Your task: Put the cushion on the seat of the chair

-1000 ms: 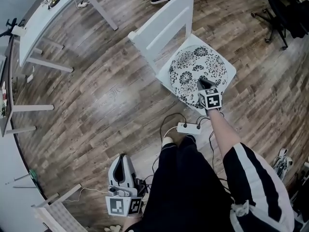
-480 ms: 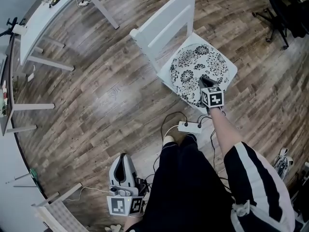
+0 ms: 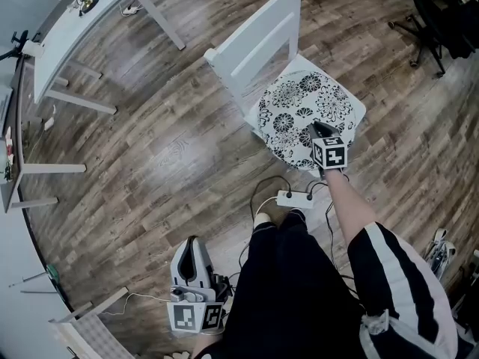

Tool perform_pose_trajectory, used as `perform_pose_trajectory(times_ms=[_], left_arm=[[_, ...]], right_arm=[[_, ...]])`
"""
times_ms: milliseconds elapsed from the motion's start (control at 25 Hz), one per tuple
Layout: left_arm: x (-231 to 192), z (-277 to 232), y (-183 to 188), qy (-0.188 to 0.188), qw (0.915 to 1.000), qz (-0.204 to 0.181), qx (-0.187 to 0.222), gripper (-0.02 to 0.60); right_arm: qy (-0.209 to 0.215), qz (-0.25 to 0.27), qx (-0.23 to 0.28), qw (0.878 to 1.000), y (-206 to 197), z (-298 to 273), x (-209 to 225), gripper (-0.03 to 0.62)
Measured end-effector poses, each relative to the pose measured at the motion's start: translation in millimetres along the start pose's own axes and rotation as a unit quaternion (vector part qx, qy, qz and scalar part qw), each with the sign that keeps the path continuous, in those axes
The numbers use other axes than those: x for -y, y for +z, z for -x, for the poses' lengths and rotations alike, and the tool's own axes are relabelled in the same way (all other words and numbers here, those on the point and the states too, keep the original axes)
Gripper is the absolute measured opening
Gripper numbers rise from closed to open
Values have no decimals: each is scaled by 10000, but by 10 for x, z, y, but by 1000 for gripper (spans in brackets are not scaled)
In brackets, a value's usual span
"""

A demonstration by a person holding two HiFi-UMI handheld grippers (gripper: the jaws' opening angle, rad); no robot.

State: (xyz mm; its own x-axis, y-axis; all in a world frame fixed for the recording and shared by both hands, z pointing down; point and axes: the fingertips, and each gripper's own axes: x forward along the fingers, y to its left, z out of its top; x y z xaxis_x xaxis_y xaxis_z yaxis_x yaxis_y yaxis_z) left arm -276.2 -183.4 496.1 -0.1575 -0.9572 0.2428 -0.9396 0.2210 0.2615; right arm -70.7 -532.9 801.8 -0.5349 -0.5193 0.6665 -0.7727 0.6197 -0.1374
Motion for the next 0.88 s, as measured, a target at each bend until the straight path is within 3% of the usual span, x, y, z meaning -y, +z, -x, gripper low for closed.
perform_pose_trajectory(times_ms=[480, 880], left_arm=[[125, -202, 241, -655, 9973, -41, 331, 6], [310, -410, 539, -1271, 9900, -92, 612, 6]], right_arm=[[-381, 48, 933, 9949, 495, 625, 17, 32], [-169, 167, 2061, 9782, 1156, 1459, -311, 32]])
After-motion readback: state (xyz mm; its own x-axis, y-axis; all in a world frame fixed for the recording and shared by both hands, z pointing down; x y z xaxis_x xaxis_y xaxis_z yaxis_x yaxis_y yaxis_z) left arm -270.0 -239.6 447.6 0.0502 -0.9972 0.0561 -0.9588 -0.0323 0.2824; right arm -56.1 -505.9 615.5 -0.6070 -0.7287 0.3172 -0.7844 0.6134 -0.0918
